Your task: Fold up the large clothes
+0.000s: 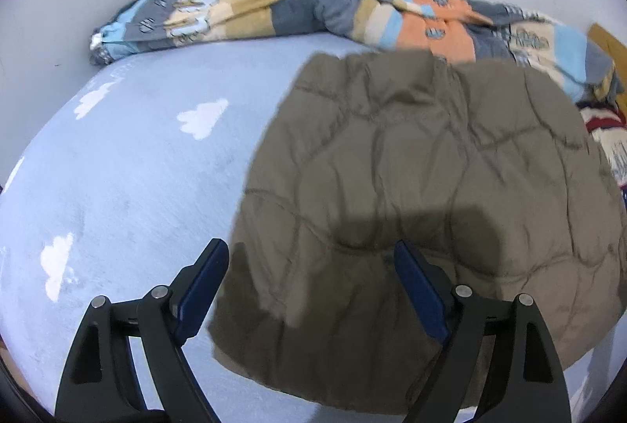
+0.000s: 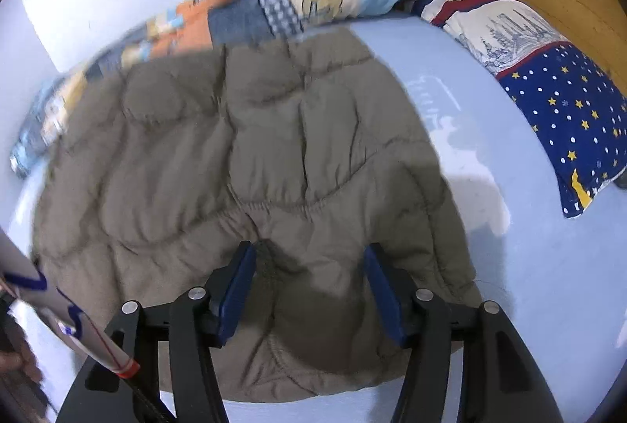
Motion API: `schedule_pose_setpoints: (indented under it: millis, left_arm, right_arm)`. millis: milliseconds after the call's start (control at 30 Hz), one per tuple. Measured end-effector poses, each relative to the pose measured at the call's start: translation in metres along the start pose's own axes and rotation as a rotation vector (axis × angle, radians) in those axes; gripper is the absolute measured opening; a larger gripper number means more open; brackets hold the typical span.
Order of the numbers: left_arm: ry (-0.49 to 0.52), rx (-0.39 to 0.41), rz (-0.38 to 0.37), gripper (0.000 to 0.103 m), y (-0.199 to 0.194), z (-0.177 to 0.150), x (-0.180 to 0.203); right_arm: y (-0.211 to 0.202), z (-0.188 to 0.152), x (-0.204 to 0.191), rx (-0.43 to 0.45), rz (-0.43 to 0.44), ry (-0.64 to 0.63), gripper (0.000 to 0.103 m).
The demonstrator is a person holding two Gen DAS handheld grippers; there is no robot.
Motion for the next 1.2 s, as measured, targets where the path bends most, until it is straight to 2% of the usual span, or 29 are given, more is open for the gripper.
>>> schedule_pose_setpoints:
  millis: [100, 167, 233, 333, 433, 533, 600, 733, 833, 933, 1100, 1200]
  left_arm:
    - [-0.023, 0.003, 0.031, 0.086, 0.002, 0.005, -0.01]
    - [-0.054, -0.058, 0.042, 0.086, 0.014, 0.002, -0.019]
    - [-0.091, -0.126, 0.013, 0.086, 0.025, -0.003, -0.023]
    - [-0.108, -0.143, 0.004, 0.086, 0.025, -0.002, -0.024]
    - [-0.132, -0.109, -0.013, 0.086, 0.013, 0.007, -0.027]
    - [-0.164, -0.098, -0.045, 0.086, 0.001, 0.014, -0.034]
    - [-0.186, -0.109, -0.064, 0.086, -0.003, 0.014, -0.039]
    - [-0.25, -0.165, -0.11, 0.086, -0.008, 0.008, -0.052]
    - [-0.303, -0.191, -0.143, 0.086, -0.019, -0.001, -0.066]
    - [-0.352, -0.244, -0.179, 0.086, -0.025, -0.013, -0.081]
    - [-0.528, -0.345, -0.255, 0.086, -0.017, -0.036, -0.111]
    - [-0.615, -0.37, -0.265, 0.086, -0.007, -0.04, -0.119]
  right_arm:
    - [-0.015, 0.005, 0.017, 0.034, -0.066, 0.032, 0.062]
    - [-0.015, 0.004, 0.028, 0.021, -0.105, 0.051, 0.062]
    - [-0.007, -0.001, 0.038, -0.013, -0.115, 0.087, 0.062]
    - [0.024, -0.016, 0.044, -0.127, -0.028, 0.138, 0.063]
    - [0.016, -0.012, 0.042, -0.11, -0.049, 0.123, 0.063]
    - [-0.008, -0.005, 0.046, -0.035, -0.039, 0.145, 0.063]
    - [-0.021, -0.005, 0.053, -0.006, -0.037, 0.175, 0.069]
    - [-0.031, -0.016, 0.076, 0.0, -0.001, 0.284, 0.072]
    - [-0.041, -0.039, 0.089, 0.009, 0.068, 0.4, 0.073]
    - [-0.049, -0.063, 0.097, 0.017, 0.127, 0.487, 0.078]
    - [-0.04, -0.094, 0.106, -0.014, 0.212, 0.603, 0.082]
    - [-0.028, -0.095, 0.108, -0.026, 0.234, 0.628, 0.082]
Point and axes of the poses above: each gripper's, at about its wrist camera, not at the fingertips, and y roughly the way its jaws point, x to its right, z to its top, the point moved 3 cm from there along y, roughly the way its jaws point, and after that the axes turned 14 degrees about -y, right-handed, at the moved point
